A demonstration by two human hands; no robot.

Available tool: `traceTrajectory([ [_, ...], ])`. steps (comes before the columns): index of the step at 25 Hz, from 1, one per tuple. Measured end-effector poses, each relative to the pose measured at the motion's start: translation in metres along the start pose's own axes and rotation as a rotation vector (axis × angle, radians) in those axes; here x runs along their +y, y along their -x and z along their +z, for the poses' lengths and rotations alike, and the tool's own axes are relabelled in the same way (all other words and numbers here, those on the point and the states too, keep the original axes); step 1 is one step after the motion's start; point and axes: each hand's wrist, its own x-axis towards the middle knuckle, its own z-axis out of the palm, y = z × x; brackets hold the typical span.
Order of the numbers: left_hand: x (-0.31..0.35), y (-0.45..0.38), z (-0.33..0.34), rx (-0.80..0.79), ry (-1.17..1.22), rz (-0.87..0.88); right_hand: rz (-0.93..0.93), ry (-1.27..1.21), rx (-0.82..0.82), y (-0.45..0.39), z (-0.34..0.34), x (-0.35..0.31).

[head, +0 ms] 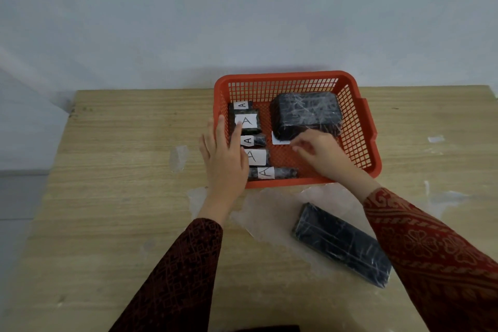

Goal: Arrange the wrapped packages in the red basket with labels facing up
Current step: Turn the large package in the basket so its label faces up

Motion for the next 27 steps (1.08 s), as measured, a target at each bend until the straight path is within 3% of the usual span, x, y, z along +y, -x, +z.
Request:
traceTrajectory([
  [2, 0.018, -0.008, 0.007, -0.068, 0.100, 0.012, 0.073, -0.027, 0.243, 0.005, -0.012, 0.015],
  [4, 0.037, -0.023, 0.021, -0.230, 0.217, 0.014, 0.248, -0.103, 0.321, 0.001, -0.020, 0.032],
  [6, 0.052, -0.038, 0.040, -0.423, 0.259, -0.029, 0.399, -0.205, 0.217, -0.008, -0.023, 0.040],
  [8, 0.060, -0.050, 0.060, -0.537, 0.222, -0.078, 0.410, -0.226, 0.106, -0.014, -0.023, 0.042],
  [10, 0.065, -0.055, 0.071, -0.500, 0.222, -0.095, 0.352, -0.163, 0.097, -0.014, -0.025, 0.045],
  [13, 0.062, -0.057, 0.071, -0.288, 0.303, -0.159, 0.171, 0.116, 0.202, -0.005, -0.029, 0.044],
  [16, 0.055, -0.057, 0.065, -0.226, 0.461, -0.209, 0.040, 0.062, 0.293, -0.008, -0.044, 0.046],
  [19, 0.058, -0.064, 0.060, -0.189, 0.627, -0.278, 0.097, -0.159, 0.250, -0.021, -0.056, 0.050],
  [22, 0.068, -0.061, 0.061, -0.221, 0.701, -0.252, 0.238, -0.311, 0.346, -0.030, -0.062, 0.053],
  [27, 0.077, -0.055, 0.073, -0.230, 0.748, -0.294, 0.249, -0.247, 0.489, -0.040, -0.053, 0.050],
])
